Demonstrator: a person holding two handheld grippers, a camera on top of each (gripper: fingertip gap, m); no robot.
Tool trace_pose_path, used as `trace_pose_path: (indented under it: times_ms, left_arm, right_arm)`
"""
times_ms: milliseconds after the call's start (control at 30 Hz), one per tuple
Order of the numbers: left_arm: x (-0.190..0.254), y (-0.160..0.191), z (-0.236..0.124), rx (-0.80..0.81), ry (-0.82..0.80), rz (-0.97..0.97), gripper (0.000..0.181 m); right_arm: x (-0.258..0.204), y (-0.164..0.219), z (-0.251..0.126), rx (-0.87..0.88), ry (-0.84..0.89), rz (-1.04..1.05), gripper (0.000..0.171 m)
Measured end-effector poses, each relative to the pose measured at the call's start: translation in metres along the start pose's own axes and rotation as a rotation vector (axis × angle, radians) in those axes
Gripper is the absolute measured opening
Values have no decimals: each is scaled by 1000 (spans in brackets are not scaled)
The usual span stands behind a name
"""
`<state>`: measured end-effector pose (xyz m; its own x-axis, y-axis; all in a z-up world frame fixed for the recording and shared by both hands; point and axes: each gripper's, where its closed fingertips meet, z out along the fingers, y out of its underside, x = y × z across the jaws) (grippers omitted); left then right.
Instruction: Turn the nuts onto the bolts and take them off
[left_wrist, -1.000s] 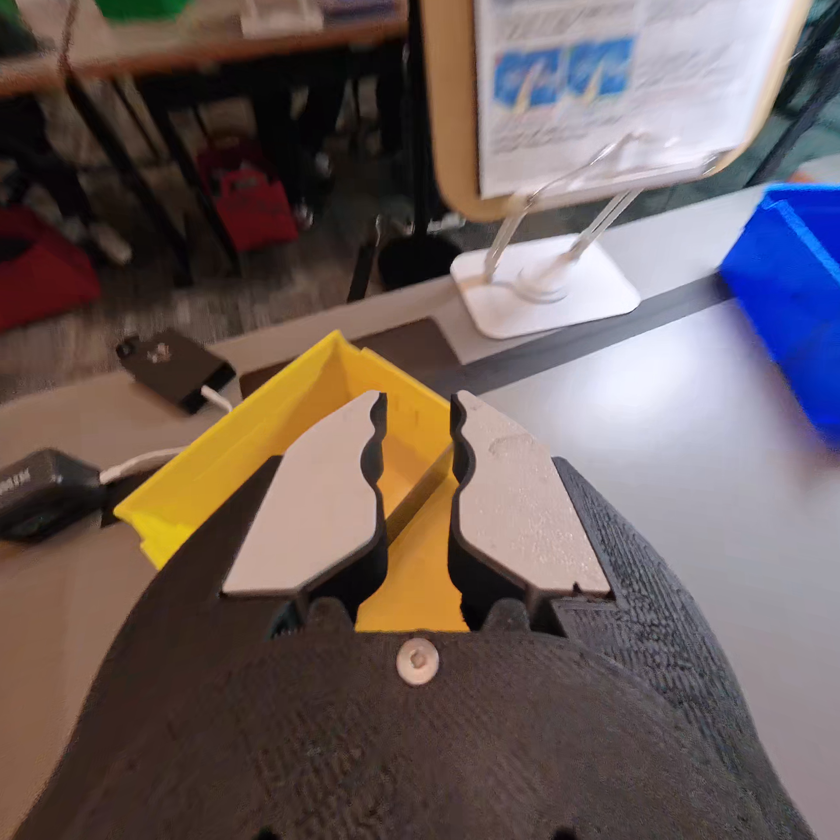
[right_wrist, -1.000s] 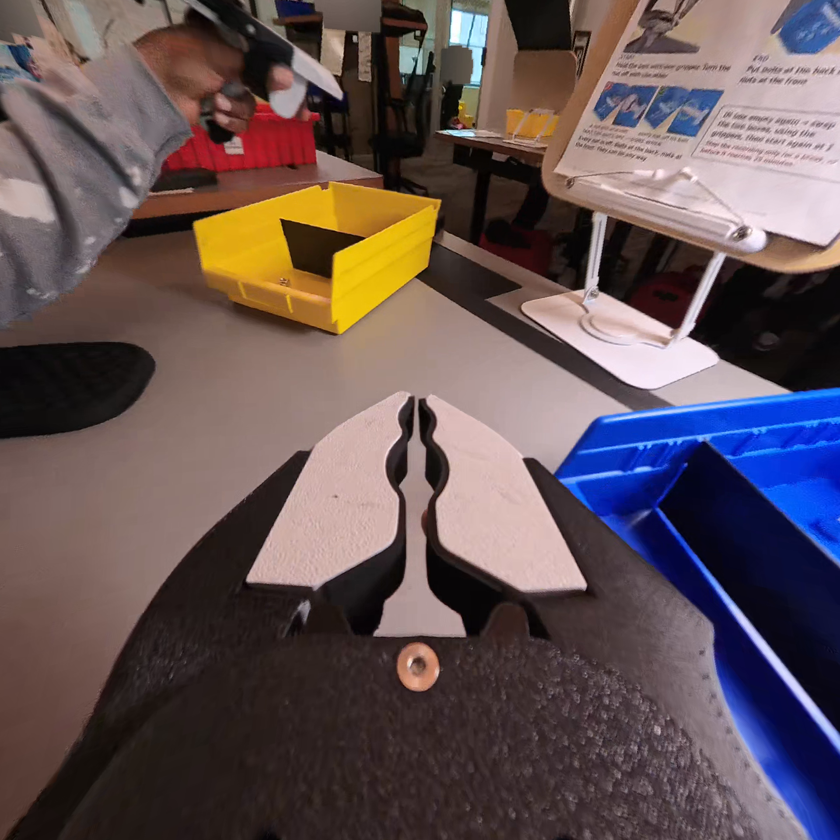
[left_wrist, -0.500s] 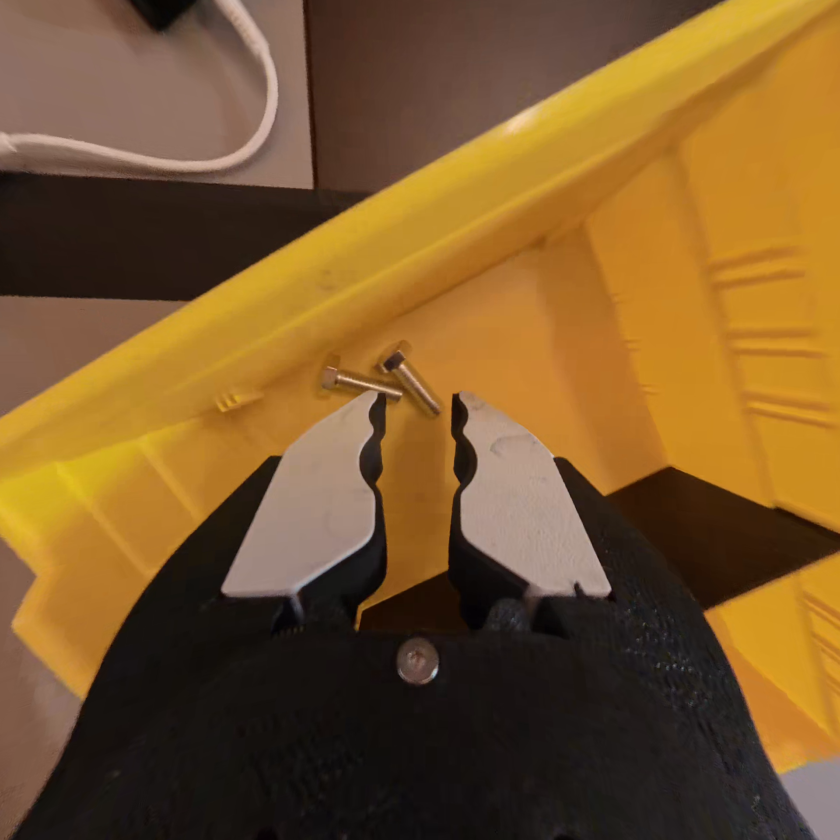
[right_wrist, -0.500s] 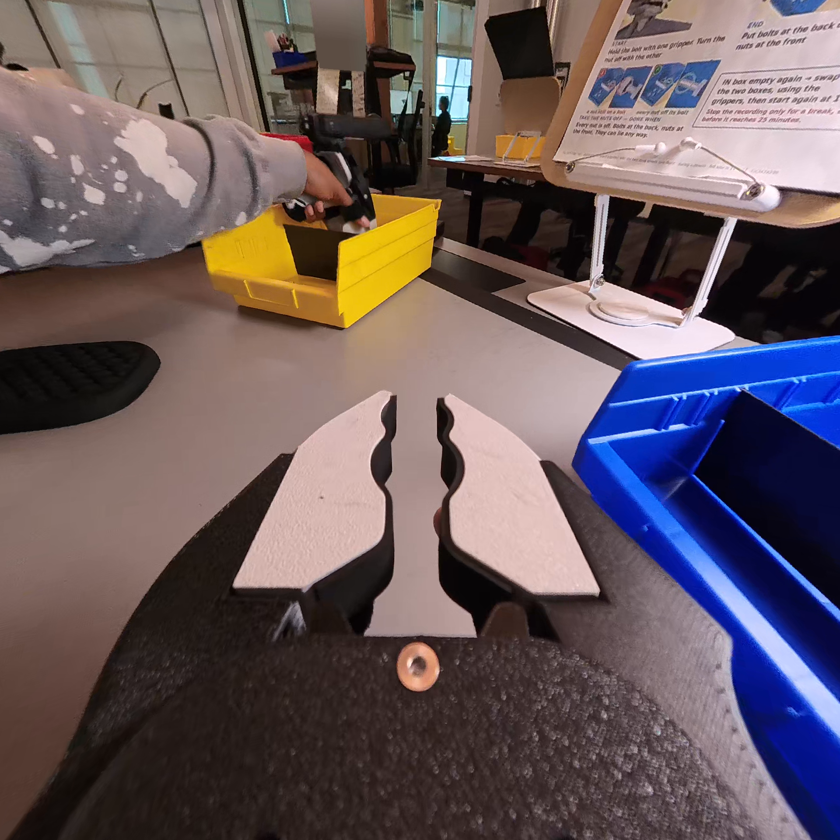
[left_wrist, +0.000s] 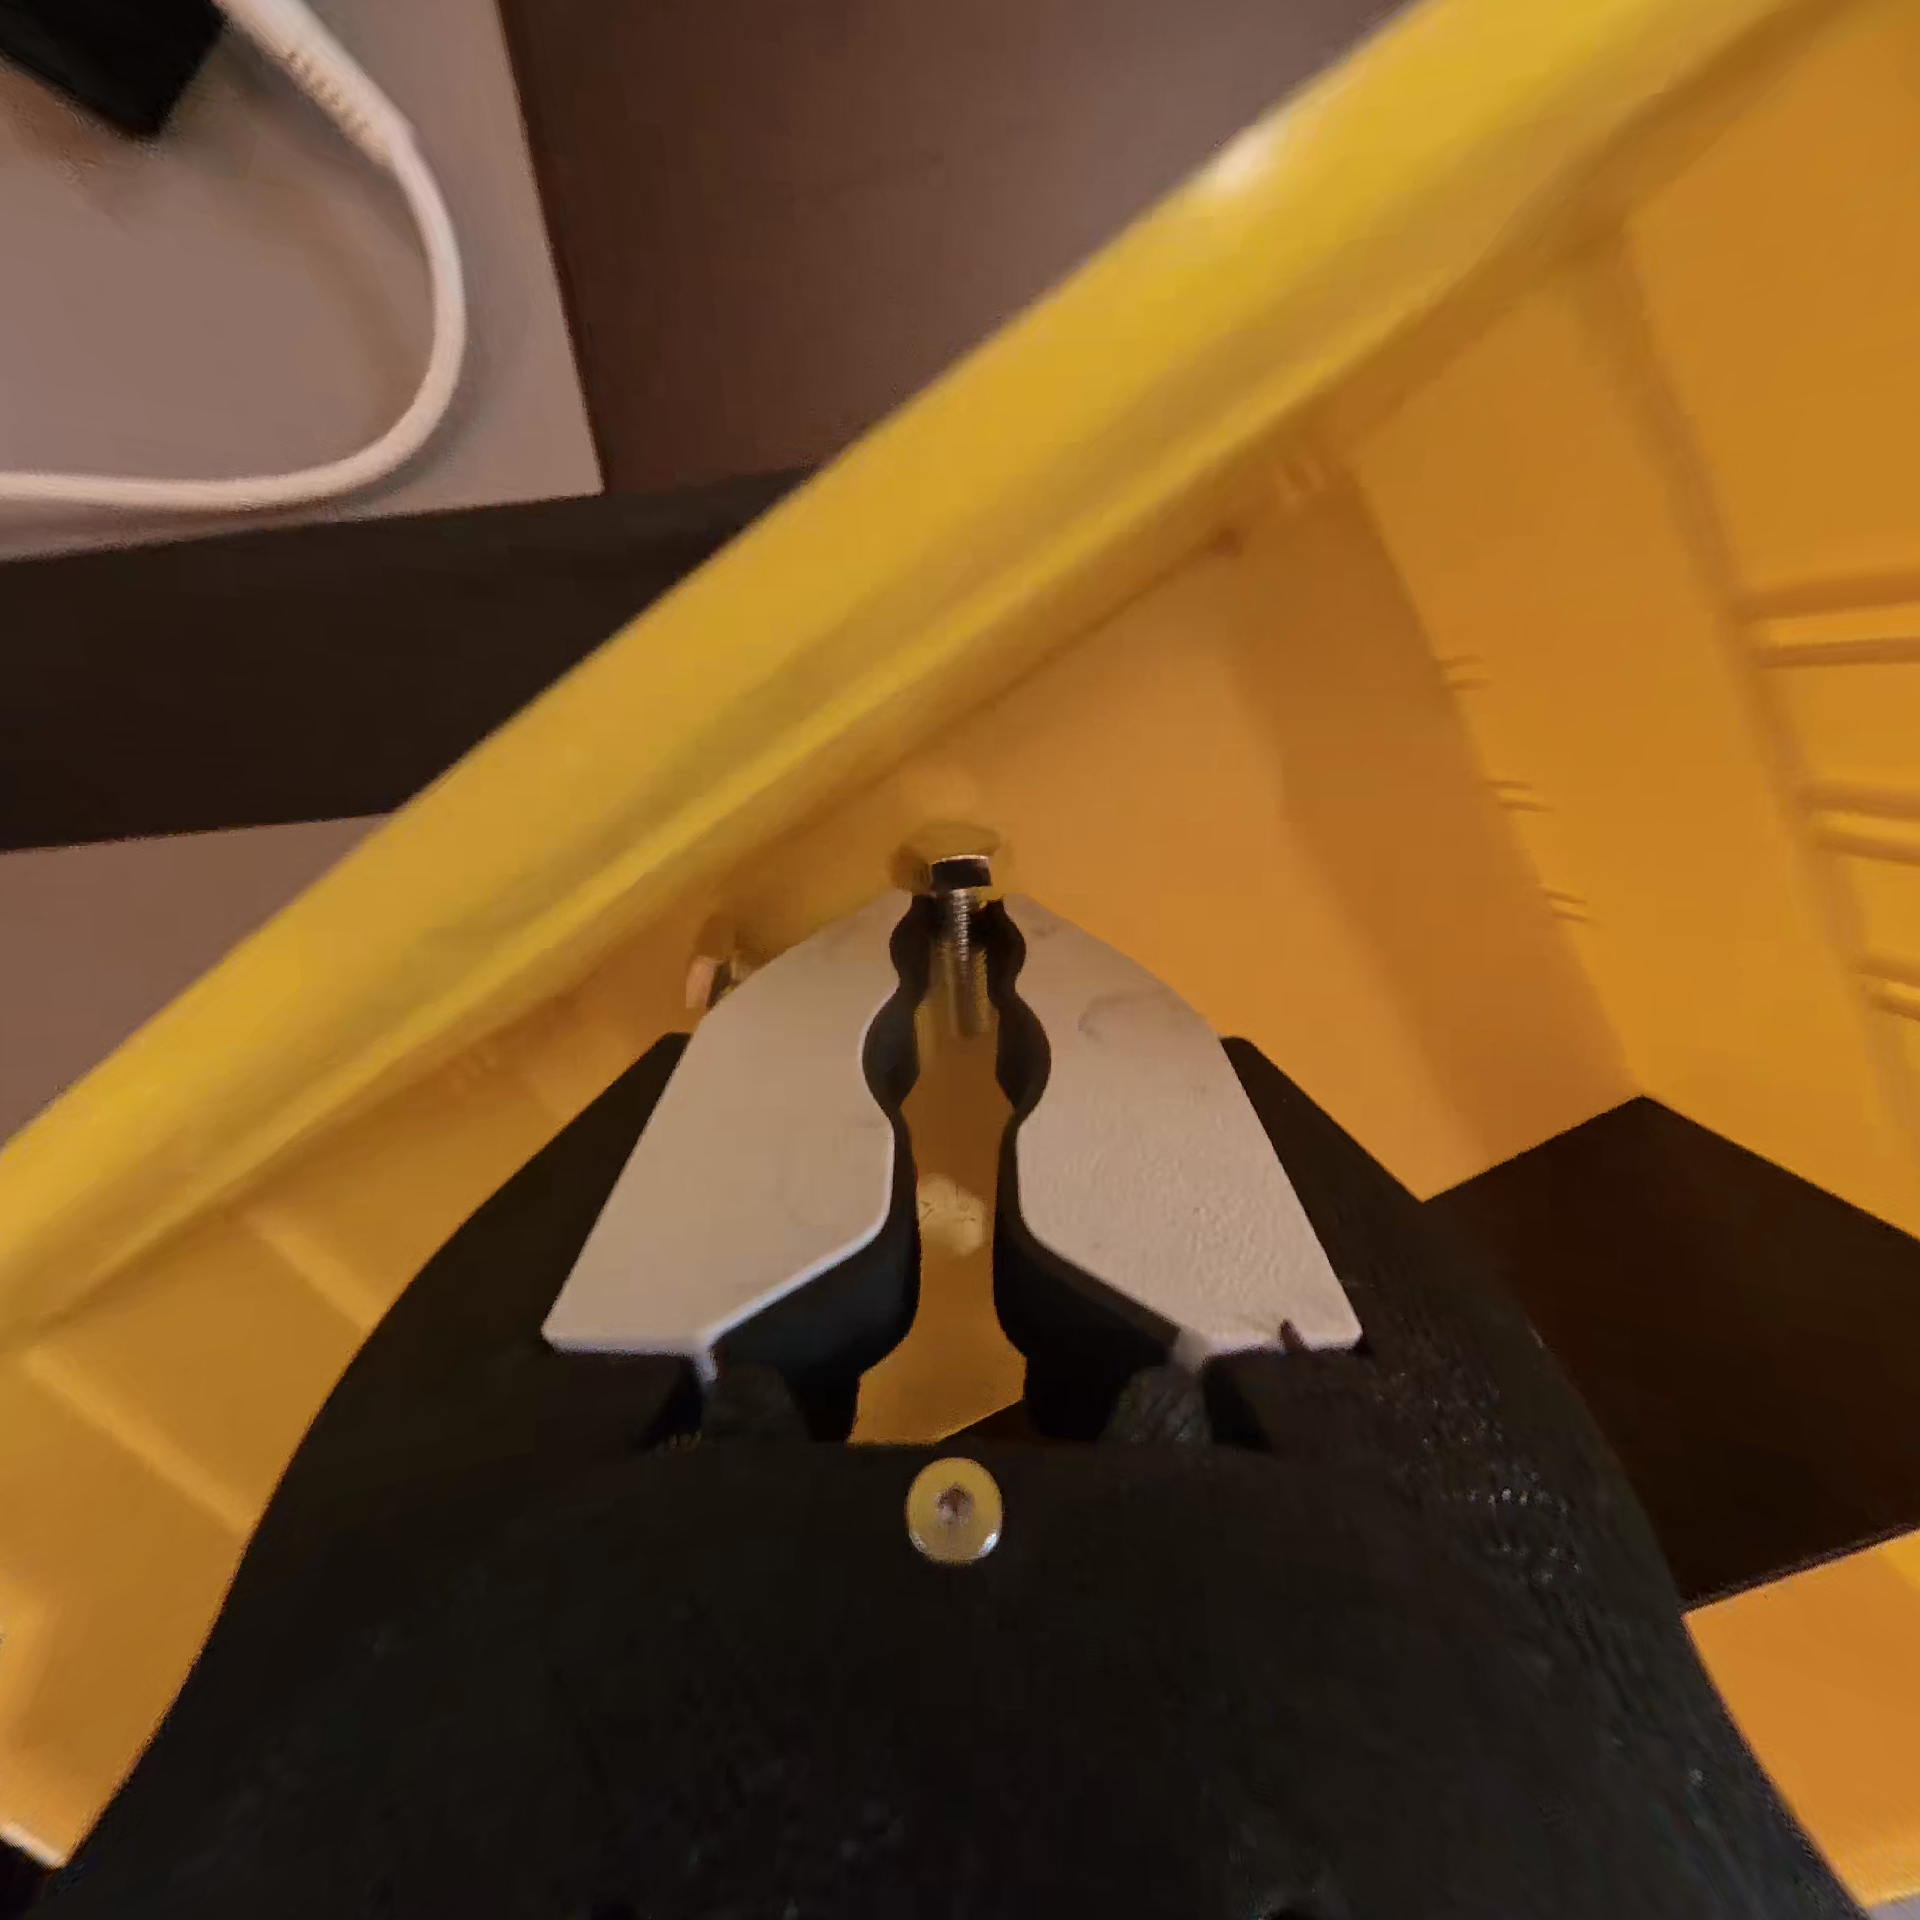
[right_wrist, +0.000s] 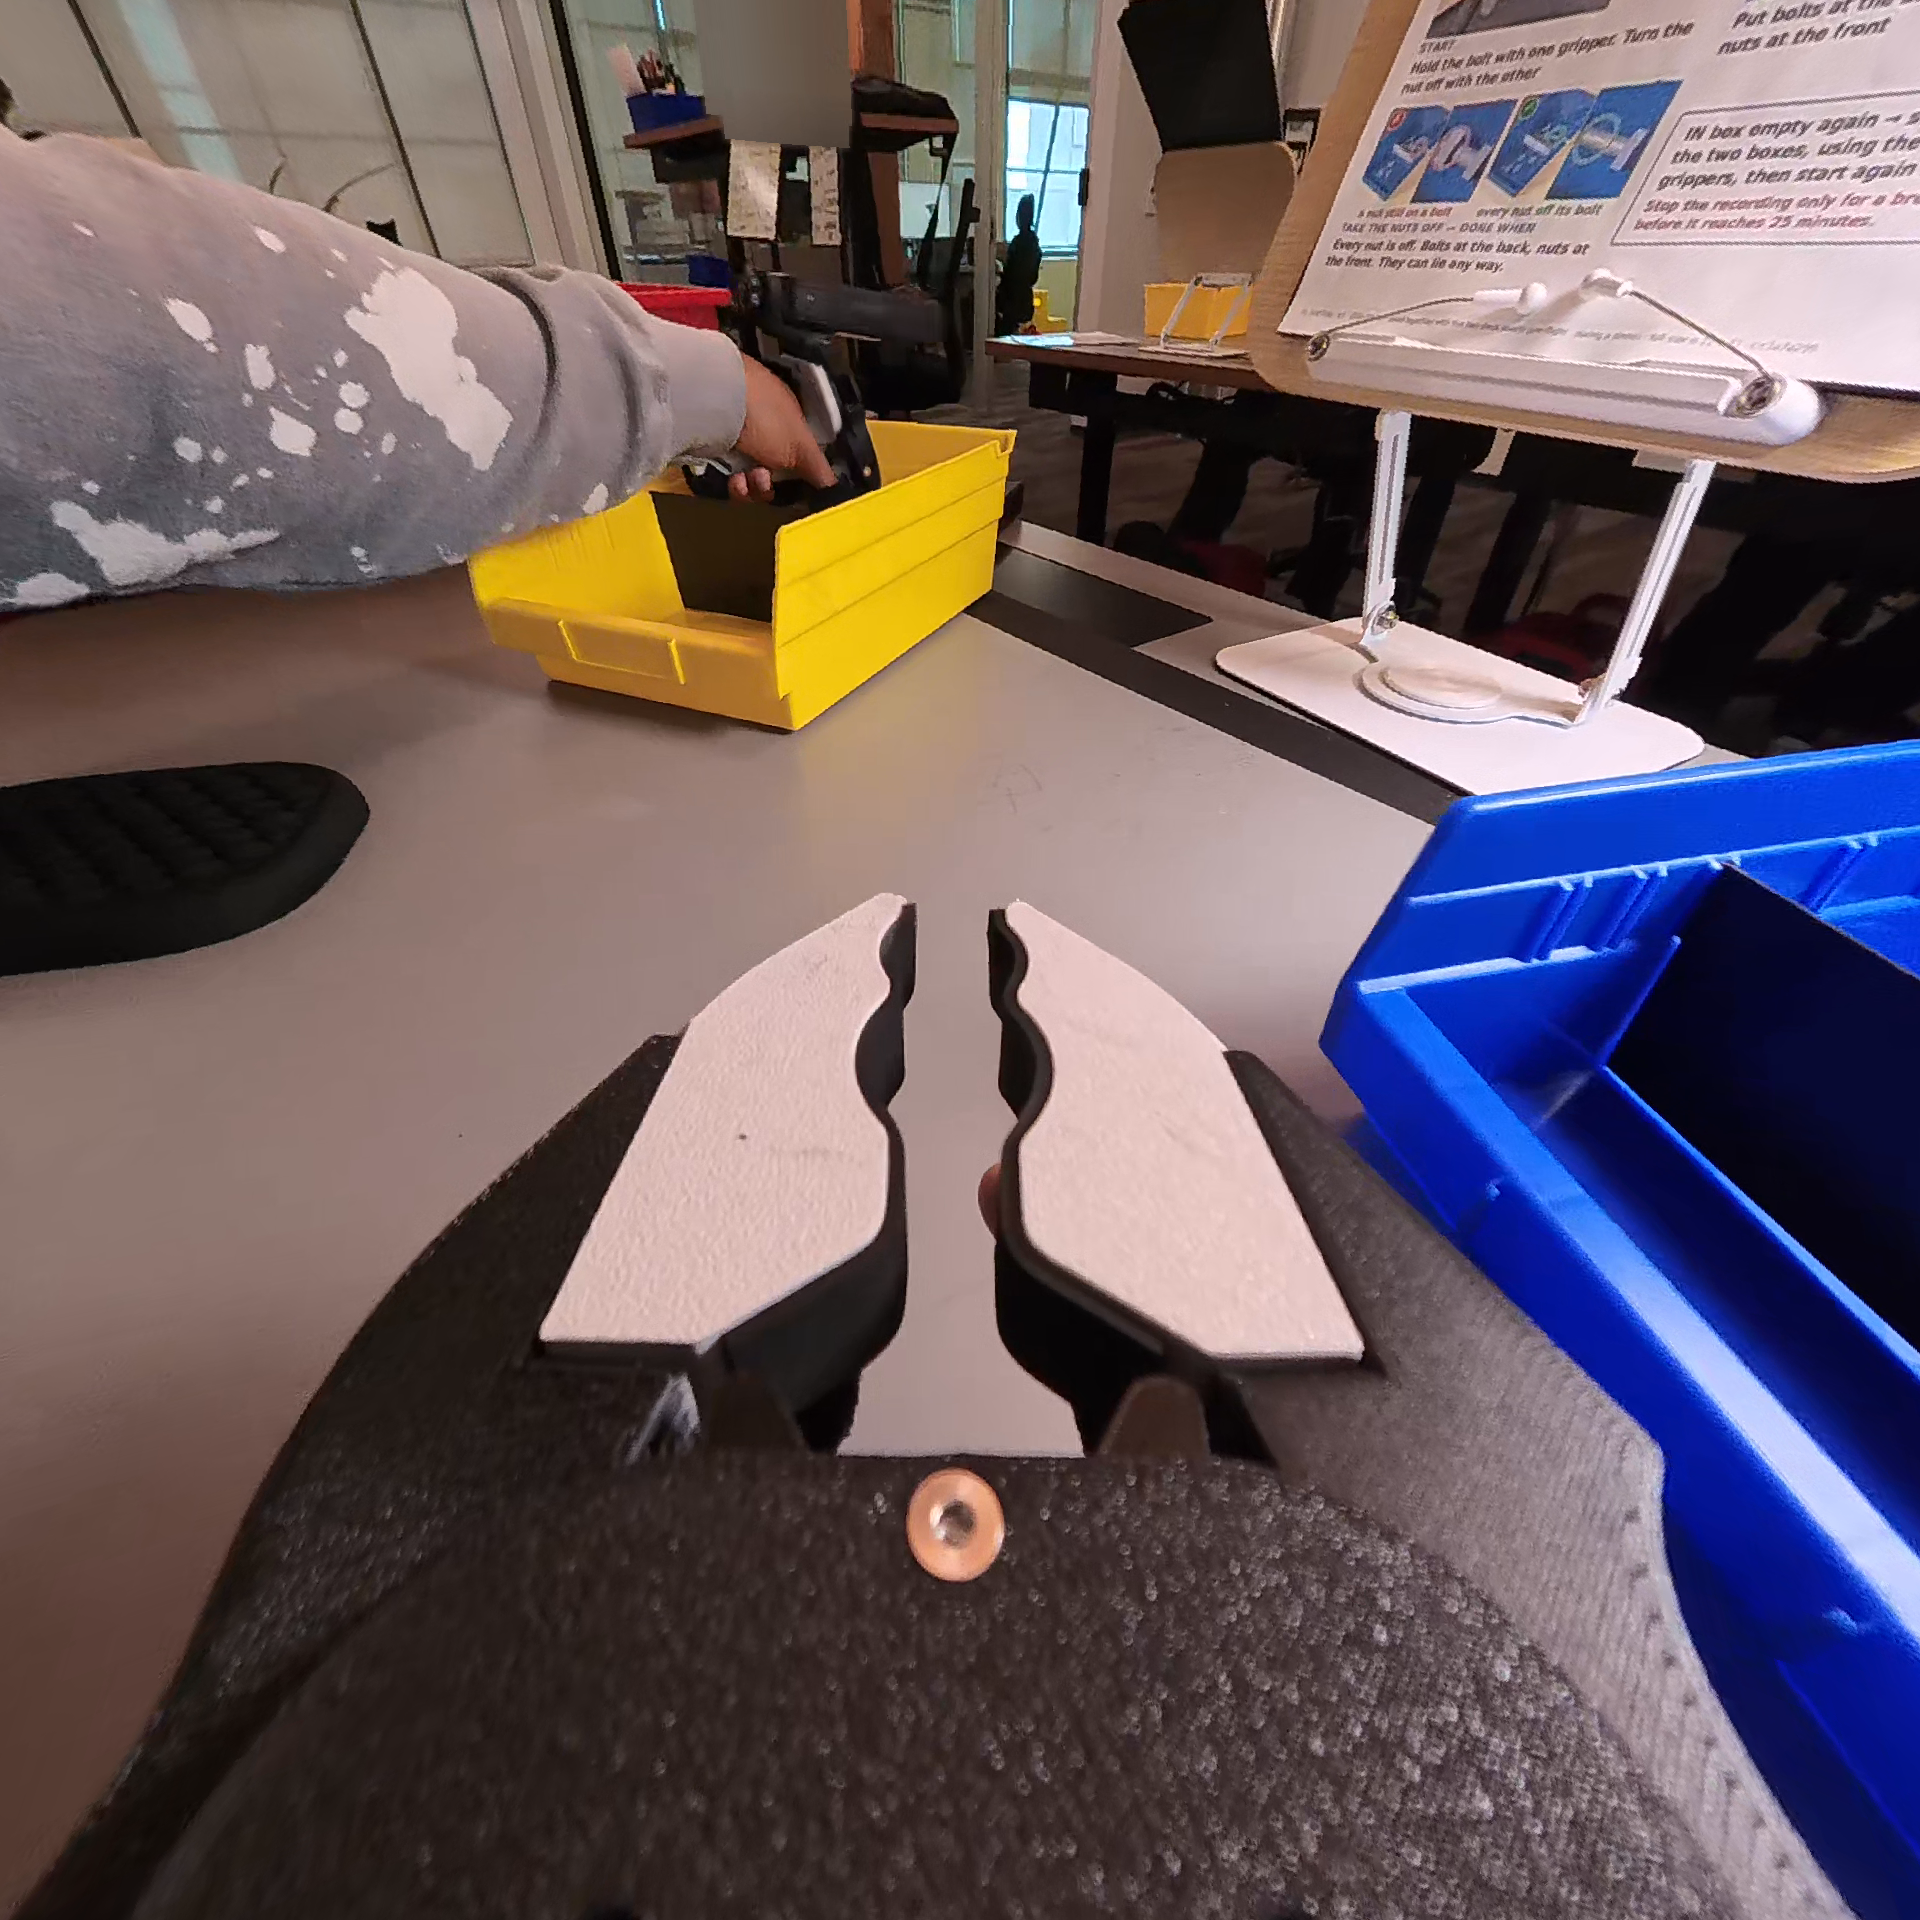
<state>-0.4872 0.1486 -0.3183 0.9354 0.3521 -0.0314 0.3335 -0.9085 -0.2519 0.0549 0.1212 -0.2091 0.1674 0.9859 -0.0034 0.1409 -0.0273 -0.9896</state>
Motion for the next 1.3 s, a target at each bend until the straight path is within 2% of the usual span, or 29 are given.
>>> trace_pose_path:
  times_ms: [33,133,267,400,533,700,833,1000,1133,1300]
  left_arm:
    - [3,-3,-3,11,-5,35,10]
    - [19,-19,-33,114,29,129,10]
    - [75,-30,-109,278,175,304,10]
    - [166,4,-181,346,384,549,11]
    - [256,67,-217,305,595,736,10]
    - [338,154,-210,145,769,889,11]
    - [370,196,-187,12,811,919,11]
    - [385,221,-163,-127,819,921,10]
    - [391,230,-152,-175,812,931,10]
    - [394,234,-144,-193,821,922,11]
  right_arm:
    - [0,0,0,0,3,-4,12]
    - [0,-1,-1,8,15,-17,12]
    - [1,-4,1,13,16,-58,12]
    - [0,-11,12,-6,27,-205,13]
    - [-12,-29,27,-20,47,-487,17]
    - [-34,-31,50,-98,62,-946,25]
    - [-55,-20,66,-108,24,-1131,28]
    - [-70,-1,79,-129,-11,-1231,30]
    - [-75,12,84,-149,-36,-1267,30]
    - [-76,24,86,-162,-39,-1311,19]
